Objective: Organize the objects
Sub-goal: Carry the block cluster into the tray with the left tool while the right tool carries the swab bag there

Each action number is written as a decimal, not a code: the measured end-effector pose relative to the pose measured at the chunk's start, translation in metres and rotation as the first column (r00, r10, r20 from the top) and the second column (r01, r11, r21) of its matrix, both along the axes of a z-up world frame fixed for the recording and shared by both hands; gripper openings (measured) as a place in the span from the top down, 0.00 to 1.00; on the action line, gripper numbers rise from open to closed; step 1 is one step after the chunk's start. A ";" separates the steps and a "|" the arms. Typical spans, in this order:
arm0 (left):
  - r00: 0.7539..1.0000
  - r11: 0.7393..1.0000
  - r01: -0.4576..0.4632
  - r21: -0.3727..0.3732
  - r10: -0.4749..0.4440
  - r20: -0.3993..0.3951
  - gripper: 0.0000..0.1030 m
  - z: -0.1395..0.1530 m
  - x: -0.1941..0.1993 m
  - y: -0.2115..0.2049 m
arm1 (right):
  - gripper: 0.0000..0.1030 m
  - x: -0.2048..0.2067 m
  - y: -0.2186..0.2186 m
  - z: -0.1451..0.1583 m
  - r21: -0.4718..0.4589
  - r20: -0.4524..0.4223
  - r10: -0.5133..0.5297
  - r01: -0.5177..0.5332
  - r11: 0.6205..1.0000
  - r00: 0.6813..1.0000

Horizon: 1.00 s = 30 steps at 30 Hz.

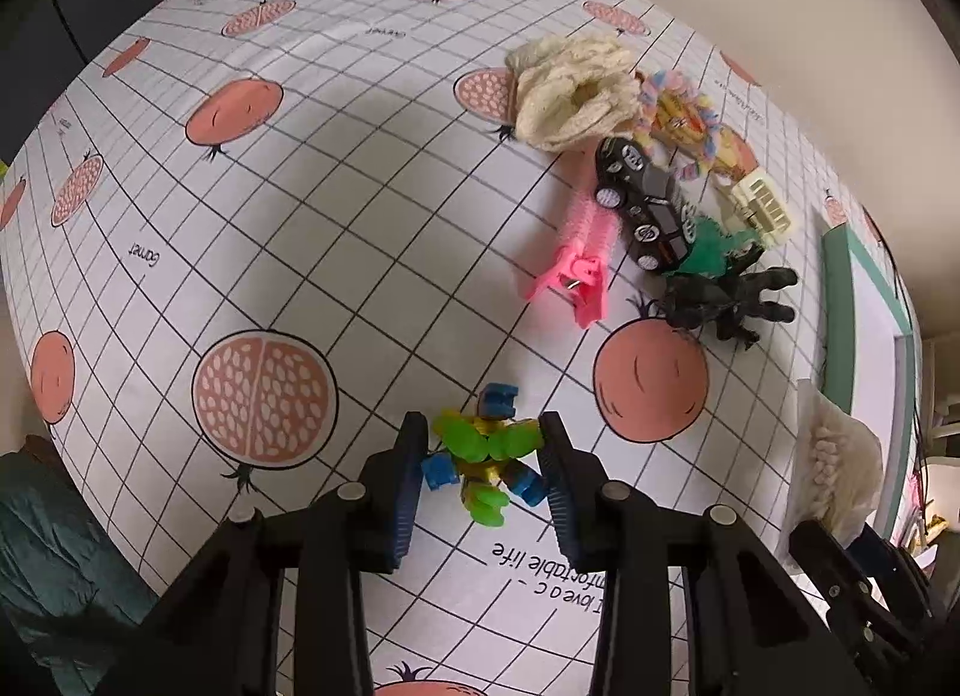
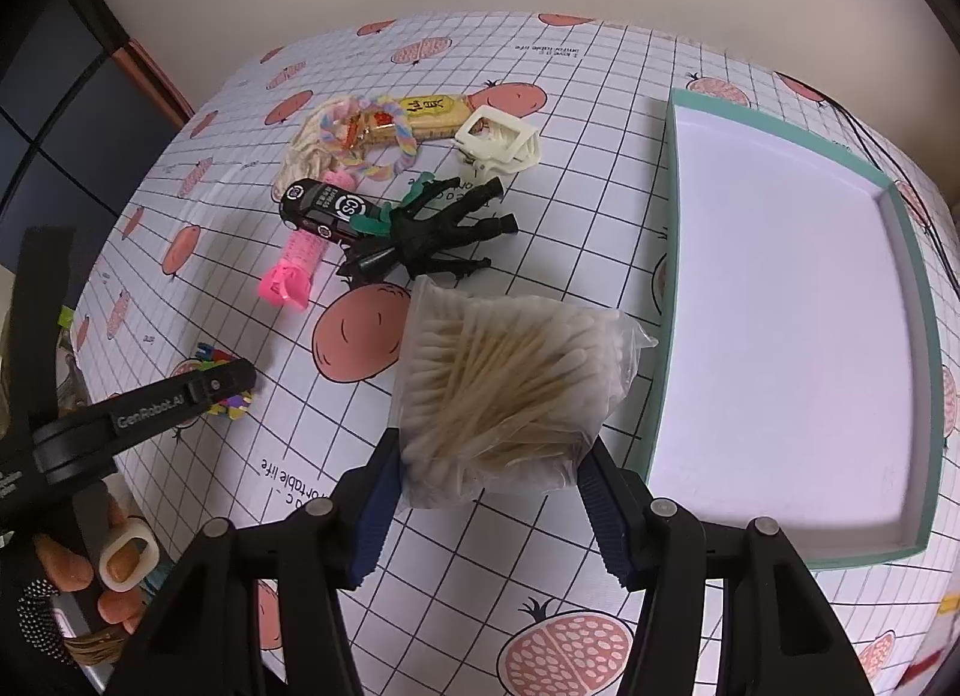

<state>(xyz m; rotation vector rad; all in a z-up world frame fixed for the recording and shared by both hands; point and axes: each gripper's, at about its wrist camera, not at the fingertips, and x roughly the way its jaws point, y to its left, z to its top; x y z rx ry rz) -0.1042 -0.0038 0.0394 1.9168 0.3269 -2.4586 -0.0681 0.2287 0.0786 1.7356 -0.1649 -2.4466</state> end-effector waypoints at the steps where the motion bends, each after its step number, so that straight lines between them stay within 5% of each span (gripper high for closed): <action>1: 1.000 1.000 0.002 0.007 -0.002 -0.010 0.62 0.002 0.001 0.000 | 0.42 0.000 0.001 0.001 -0.001 -0.004 -0.002 0.002 1.000 1.000; 15: 0.971 0.976 0.119 0.180 -0.077 -0.224 0.62 0.045 0.002 0.032 | 0.42 -0.004 0.053 0.030 -0.035 -0.191 -0.181 0.178 0.983 0.965; 30: 0.912 0.928 0.323 0.187 -0.252 -0.324 0.62 0.062 -0.014 0.138 | 0.42 -0.008 0.154 0.011 -0.003 -0.191 -0.385 0.392 0.920 0.903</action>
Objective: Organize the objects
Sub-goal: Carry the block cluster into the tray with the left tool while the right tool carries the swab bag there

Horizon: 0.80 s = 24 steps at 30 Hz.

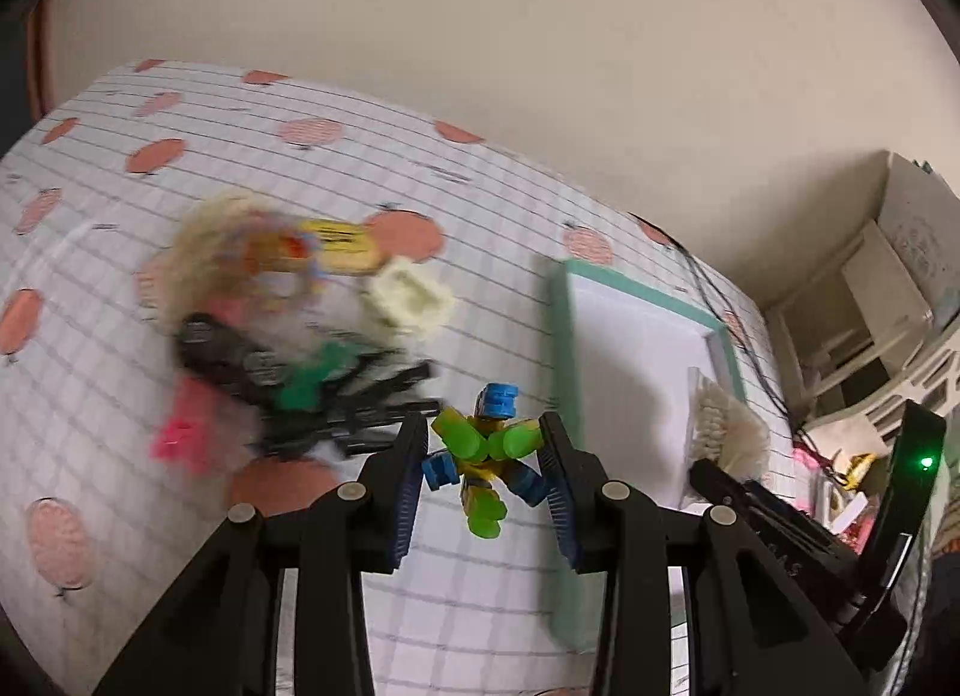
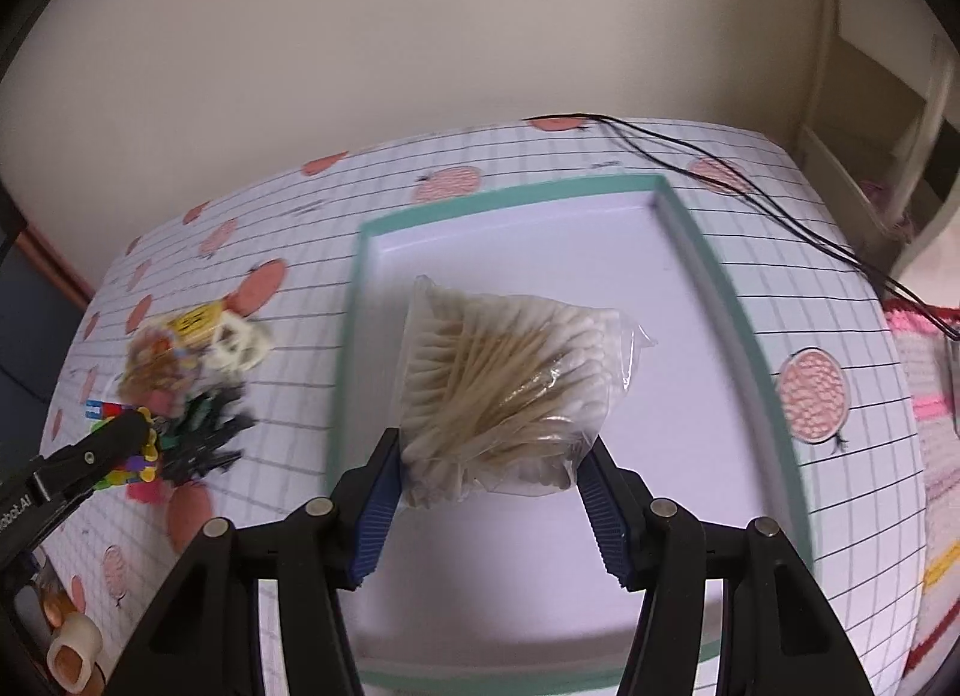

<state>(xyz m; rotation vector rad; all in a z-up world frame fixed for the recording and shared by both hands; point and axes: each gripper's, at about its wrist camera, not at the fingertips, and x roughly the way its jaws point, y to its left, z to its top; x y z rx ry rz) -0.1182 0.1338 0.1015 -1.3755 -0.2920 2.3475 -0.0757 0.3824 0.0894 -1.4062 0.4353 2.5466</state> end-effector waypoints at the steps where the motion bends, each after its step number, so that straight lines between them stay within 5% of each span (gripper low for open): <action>1: 1.000 1.000 0.014 0.010 -0.014 -0.001 0.62 -0.002 0.000 0.008 | 0.42 0.000 0.005 -0.001 0.001 -0.002 -0.006 0.006 1.000 1.000; 6: 0.995 0.994 0.092 0.061 -0.091 -0.030 0.62 -0.013 0.003 0.043 | 0.42 0.000 0.029 -0.006 0.002 -0.016 -0.038 0.038 0.999 0.999; 24: 0.987 0.987 0.159 0.005 -0.158 -0.022 0.62 -0.043 -0.017 0.129 | 0.42 -0.015 0.066 -0.022 -0.013 -0.106 -0.060 0.059 0.998 0.993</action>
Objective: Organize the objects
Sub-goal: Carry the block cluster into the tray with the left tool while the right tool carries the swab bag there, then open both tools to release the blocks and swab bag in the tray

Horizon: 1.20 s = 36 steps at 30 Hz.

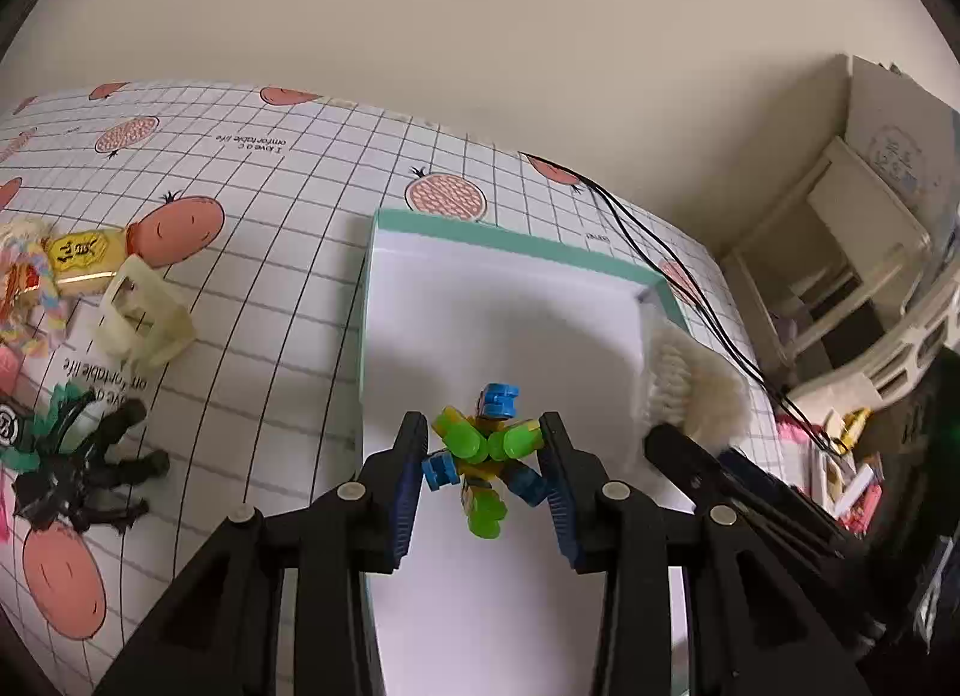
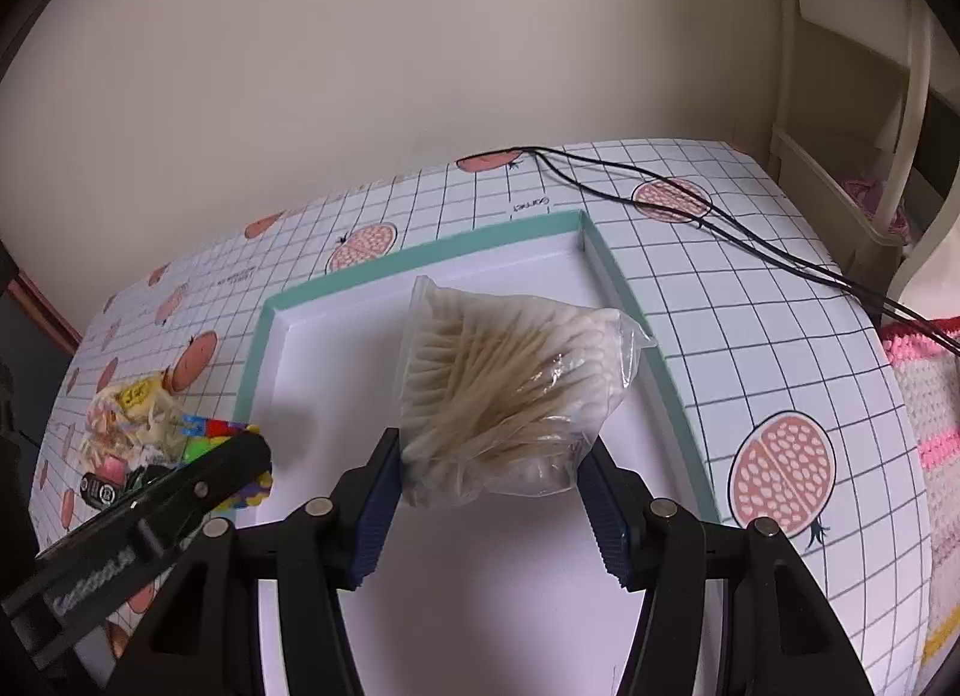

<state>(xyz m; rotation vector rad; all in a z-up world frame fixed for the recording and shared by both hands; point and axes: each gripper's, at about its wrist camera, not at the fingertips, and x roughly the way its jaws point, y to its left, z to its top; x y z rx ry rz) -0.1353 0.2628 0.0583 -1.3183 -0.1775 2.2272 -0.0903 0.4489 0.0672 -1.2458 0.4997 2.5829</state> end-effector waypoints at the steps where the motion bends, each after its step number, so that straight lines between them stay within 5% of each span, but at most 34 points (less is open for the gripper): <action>1: 1.000 1.000 -0.009 0.002 0.009 -0.001 0.62 -0.001 -0.003 0.002 | 0.42 0.000 0.002 0.000 -0.004 -0.007 -0.001 0.001 1.000 1.000; 25: 0.999 0.999 -0.030 -0.025 0.029 -0.039 0.61 0.000 -0.033 0.018 | 0.41 -0.016 0.009 -0.010 0.027 -0.013 -0.023 0.023 0.999 1.000; 36: 0.996 0.998 -0.061 -0.032 0.059 -0.063 0.34 0.015 -0.023 -0.003 | 0.40 -0.013 0.001 0.000 0.065 -0.019 0.008 -0.007 0.998 1.000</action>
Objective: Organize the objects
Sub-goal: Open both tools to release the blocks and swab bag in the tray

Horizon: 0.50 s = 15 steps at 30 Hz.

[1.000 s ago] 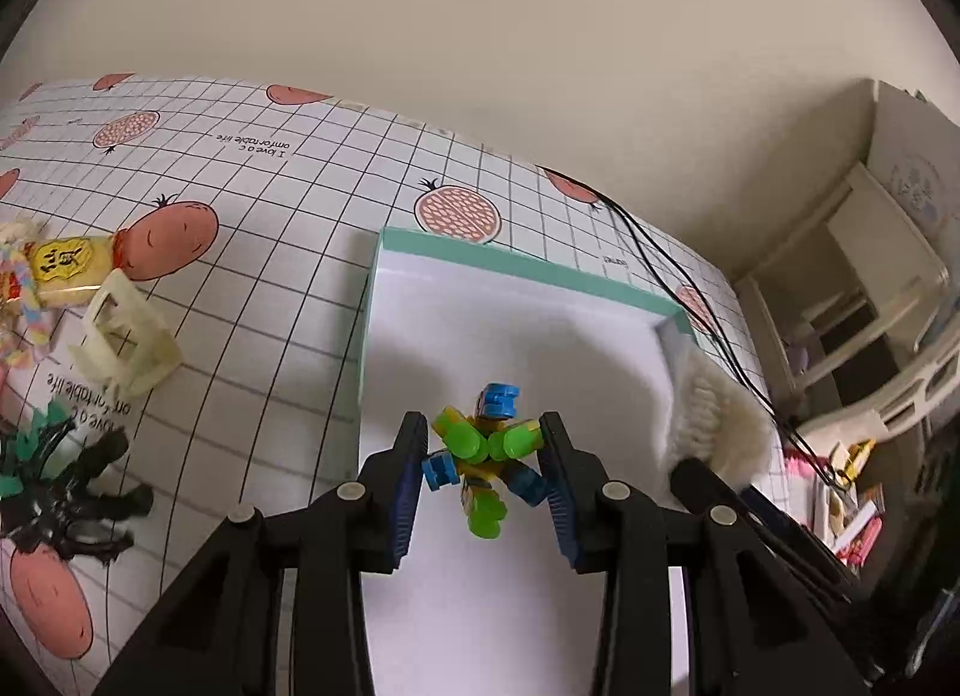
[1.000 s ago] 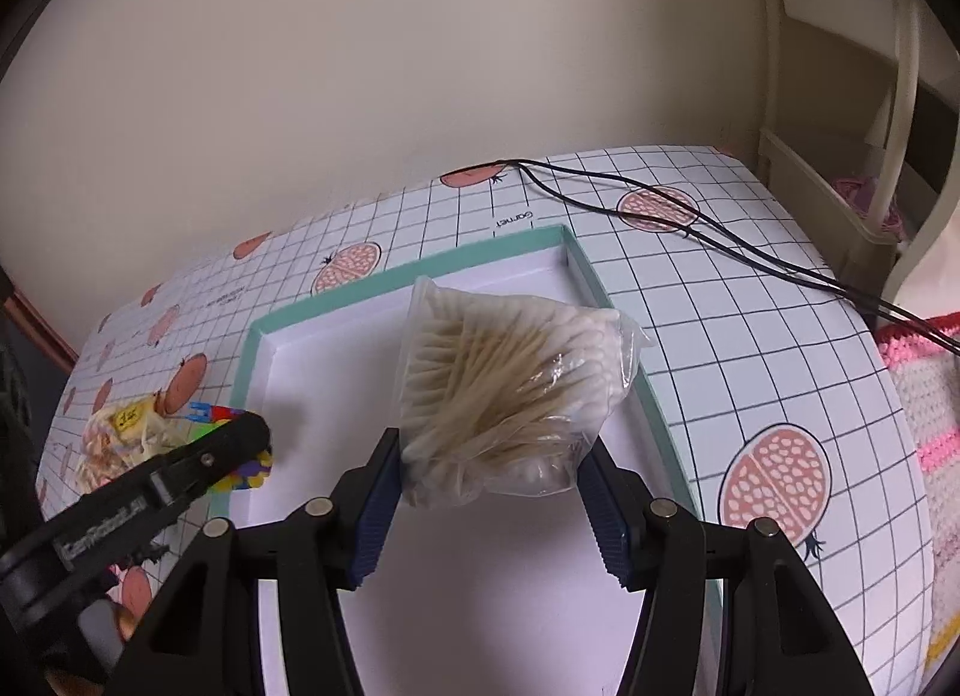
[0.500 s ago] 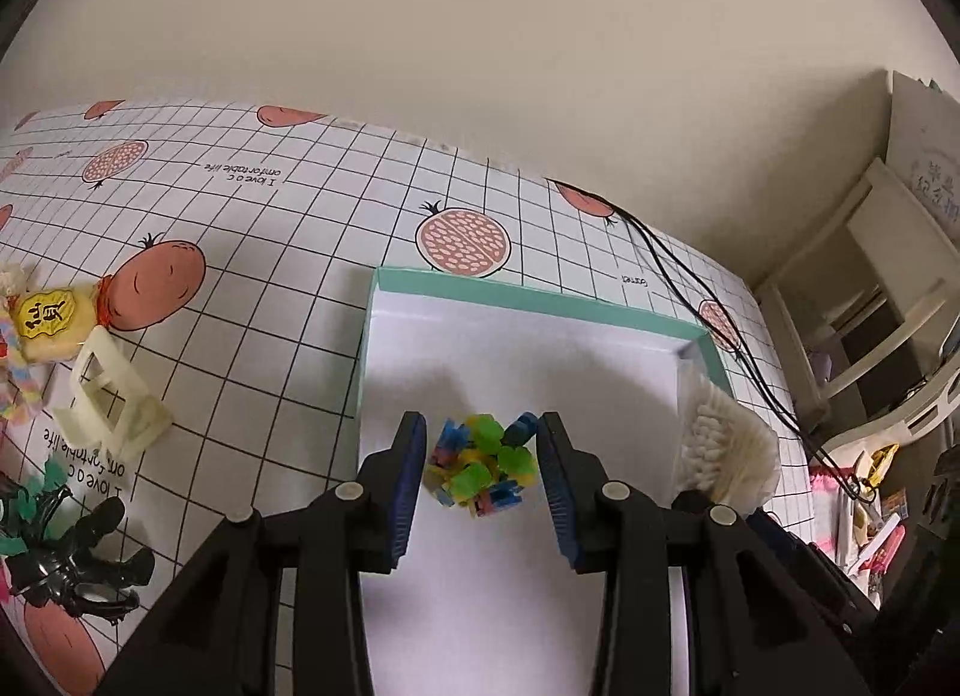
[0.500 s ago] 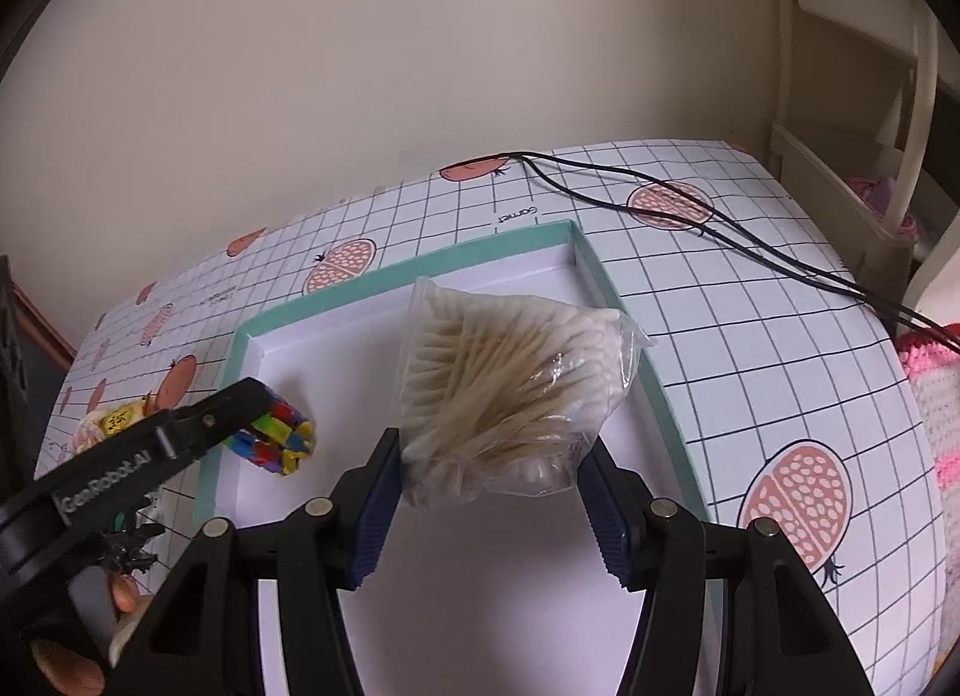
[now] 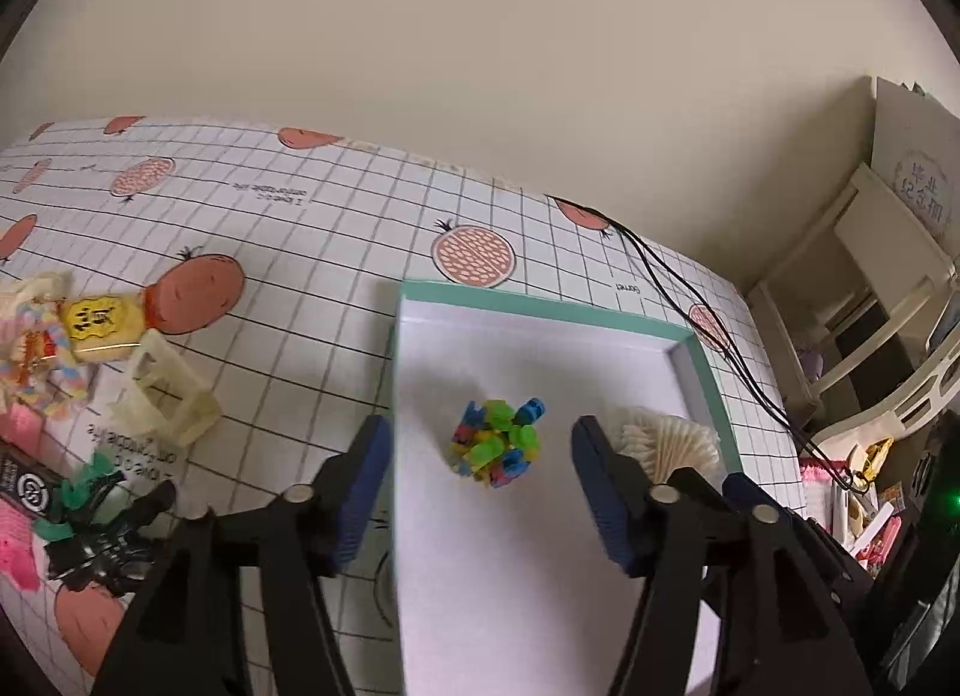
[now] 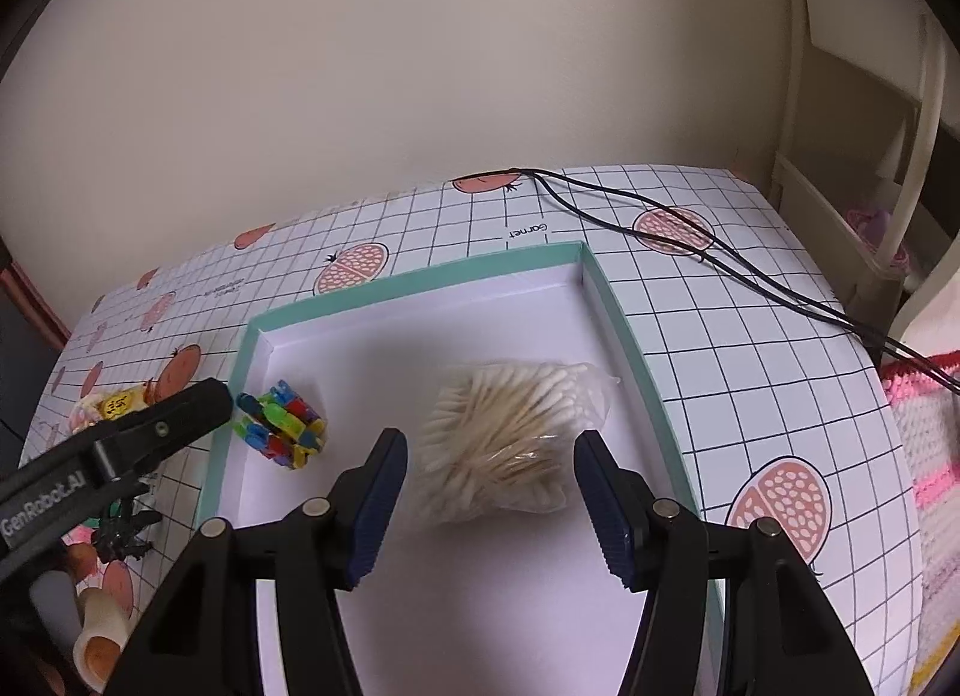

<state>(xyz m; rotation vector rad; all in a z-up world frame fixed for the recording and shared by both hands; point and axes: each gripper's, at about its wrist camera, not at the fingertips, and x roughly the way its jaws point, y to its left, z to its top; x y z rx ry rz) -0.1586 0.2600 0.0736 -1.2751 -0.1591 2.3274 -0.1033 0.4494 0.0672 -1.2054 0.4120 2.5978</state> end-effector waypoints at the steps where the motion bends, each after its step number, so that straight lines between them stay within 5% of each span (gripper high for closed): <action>1: 1.000 1.000 -0.004 0.002 0.004 -0.003 0.31 0.001 0.001 -0.003 | 0.40 0.000 -0.001 0.000 0.002 -0.001 0.004 -0.004 1.000 1.000; 7: 0.998 0.999 -0.044 0.004 0.045 -0.039 0.16 0.010 0.004 -0.025 | 0.39 0.001 -0.012 0.000 0.021 0.012 0.031 -0.032 0.999 0.999; 15: 0.992 0.994 -0.106 0.001 0.106 -0.073 0.02 0.017 0.009 -0.054 | 0.19 0.004 -0.022 0.003 0.018 0.009 0.052 -0.052 0.998 0.999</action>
